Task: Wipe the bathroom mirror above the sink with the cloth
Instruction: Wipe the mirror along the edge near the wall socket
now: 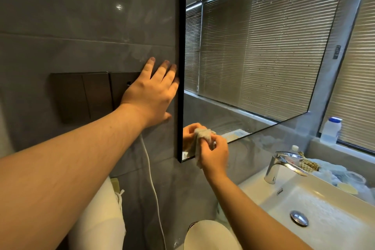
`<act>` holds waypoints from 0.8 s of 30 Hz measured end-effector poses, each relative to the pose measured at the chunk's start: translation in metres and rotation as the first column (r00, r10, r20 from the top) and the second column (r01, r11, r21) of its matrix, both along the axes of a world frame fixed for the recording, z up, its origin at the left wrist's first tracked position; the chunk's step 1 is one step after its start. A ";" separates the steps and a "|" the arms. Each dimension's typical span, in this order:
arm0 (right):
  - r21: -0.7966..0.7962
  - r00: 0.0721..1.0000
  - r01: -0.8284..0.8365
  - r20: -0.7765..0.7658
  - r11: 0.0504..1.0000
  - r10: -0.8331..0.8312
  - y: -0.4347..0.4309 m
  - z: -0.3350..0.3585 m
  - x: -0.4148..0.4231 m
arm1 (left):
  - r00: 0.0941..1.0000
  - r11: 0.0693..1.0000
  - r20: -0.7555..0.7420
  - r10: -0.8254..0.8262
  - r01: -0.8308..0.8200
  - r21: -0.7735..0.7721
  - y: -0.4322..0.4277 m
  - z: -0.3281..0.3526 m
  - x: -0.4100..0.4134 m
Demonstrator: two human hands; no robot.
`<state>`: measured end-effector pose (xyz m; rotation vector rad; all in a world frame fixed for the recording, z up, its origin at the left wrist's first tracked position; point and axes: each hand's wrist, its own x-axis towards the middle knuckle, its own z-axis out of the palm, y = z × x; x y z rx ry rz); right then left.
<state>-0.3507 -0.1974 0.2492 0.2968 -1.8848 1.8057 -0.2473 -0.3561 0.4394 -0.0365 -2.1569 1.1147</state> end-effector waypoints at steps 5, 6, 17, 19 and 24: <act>0.023 0.995 -0.067 -0.068 0.997 0.069 -0.025 -0.005 0.045 | 1.000 1.000 -0.003 -0.010 0.010 0.004 0.000 -0.001 0.000; 0.012 0.995 -0.079 -0.058 0.997 0.080 -0.029 -0.008 0.050 | 1.000 1.000 -0.002 -0.008 0.008 0.002 0.000 0.000 0.000; -0.021 0.998 -0.032 0.051 0.999 0.033 -0.014 -0.016 0.024 | 1.000 1.000 0.008 -0.004 0.004 0.020 0.002 0.001 0.002; -0.060 0.991 0.039 0.131 0.997 -0.031 -0.002 -0.014 0.000 | 1.000 1.000 0.008 0.000 0.000 0.018 0.001 0.001 0.002; -0.232 0.927 0.225 0.350 0.946 -0.134 0.032 0.005 -0.054 | 1.000 1.000 0.003 0.006 -0.006 -0.003 0.001 0.000 0.001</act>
